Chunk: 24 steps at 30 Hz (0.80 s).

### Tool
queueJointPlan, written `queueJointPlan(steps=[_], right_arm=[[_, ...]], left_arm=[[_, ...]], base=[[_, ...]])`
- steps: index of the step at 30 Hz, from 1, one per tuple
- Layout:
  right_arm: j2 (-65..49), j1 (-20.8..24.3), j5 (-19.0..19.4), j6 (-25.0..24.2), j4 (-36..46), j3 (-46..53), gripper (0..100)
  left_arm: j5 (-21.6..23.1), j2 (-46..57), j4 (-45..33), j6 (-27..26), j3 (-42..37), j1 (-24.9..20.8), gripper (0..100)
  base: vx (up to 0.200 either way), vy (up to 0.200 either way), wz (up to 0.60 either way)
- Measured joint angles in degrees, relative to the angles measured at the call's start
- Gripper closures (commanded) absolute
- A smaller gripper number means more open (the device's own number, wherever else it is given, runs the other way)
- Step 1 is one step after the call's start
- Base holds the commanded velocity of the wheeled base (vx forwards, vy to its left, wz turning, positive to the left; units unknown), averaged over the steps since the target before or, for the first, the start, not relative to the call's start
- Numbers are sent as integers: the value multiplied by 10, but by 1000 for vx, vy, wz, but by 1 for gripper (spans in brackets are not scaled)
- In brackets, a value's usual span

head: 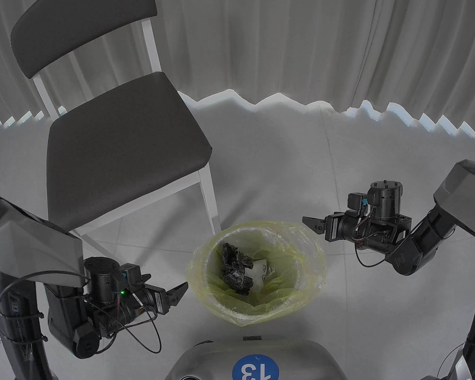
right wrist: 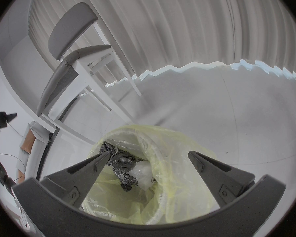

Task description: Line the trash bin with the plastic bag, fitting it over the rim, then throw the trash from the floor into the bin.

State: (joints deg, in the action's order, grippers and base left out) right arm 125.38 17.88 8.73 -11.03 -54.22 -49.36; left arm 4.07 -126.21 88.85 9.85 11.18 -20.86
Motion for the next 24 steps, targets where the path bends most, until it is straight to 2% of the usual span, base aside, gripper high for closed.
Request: queueJointPlan(steps=[9,24], right_arm=[[0,-17,5,0,5,-10,0],[2,-41,19,0,23,-25,0]], left_arm=[[2,-87,-22,-40,77,15,0],[-5,-111,-308,-73,332,33,0]], base=[[0,0,0],[0,0,0]])
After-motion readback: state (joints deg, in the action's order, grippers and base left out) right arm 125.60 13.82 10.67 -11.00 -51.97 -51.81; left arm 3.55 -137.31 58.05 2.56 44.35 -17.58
